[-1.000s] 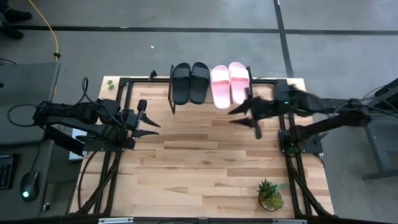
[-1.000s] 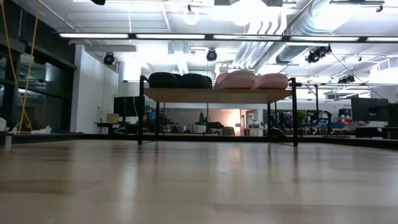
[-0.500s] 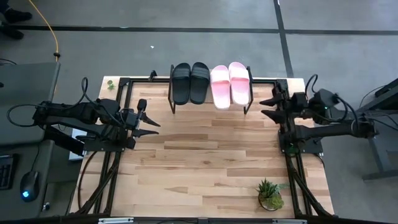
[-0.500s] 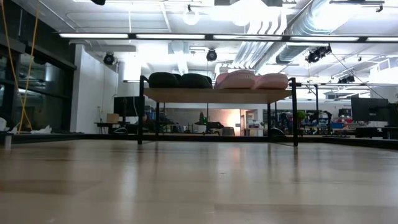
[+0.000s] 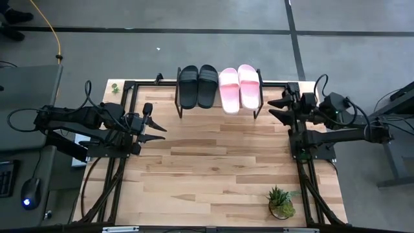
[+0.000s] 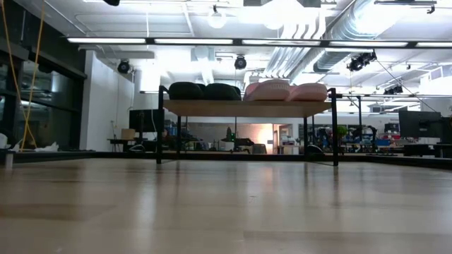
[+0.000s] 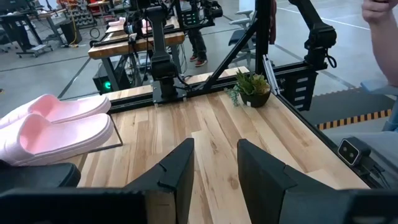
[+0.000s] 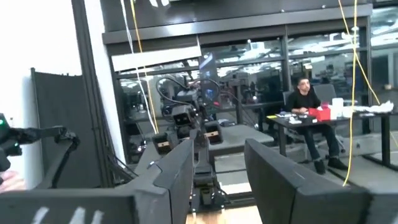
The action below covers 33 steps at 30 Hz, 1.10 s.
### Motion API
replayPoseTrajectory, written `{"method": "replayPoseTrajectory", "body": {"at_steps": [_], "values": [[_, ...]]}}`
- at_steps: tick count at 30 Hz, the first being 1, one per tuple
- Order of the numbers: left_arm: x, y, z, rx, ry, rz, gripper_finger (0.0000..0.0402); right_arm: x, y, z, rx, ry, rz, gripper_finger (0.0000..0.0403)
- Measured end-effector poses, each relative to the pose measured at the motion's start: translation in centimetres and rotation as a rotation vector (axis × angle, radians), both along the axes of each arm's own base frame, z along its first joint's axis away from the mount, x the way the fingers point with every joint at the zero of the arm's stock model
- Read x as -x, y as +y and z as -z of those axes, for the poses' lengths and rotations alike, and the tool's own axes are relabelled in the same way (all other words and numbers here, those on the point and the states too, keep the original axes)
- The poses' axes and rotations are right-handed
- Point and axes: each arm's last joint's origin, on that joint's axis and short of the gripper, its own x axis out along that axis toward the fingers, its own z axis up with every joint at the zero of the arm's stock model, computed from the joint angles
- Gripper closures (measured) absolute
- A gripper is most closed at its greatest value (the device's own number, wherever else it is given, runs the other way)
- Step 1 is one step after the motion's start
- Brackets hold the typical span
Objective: Pick and place slides into the shelf
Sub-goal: Return to Home Position
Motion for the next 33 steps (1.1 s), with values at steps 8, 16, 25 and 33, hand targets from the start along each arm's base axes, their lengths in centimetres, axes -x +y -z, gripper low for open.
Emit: {"method": "replayPoseTrajectory", "body": {"at_steps": [8,16,25,33], "values": [[0.0,0.0,0.0,0.000,0.000,0.000,0.0295,0.1,-0.2,0.1,-0.030,0.004,0.056,0.0269],[0.0,0.0,0.0,0.002,0.001,0.000,0.0295,0.0,-0.3,0.8,0.025,0.088,0.114,0.0269],[0.6,0.0,-0.3,0.027,-0.025,0.006,0.0295,0.7,0.5,0.6,0.122,0.057,-0.131,0.0269],[2.1,0.0,0.8,0.028,-0.205,0.011,0.0295,3.3,0.7,0.7,0.122,0.038,-0.119,0.0269]]}}
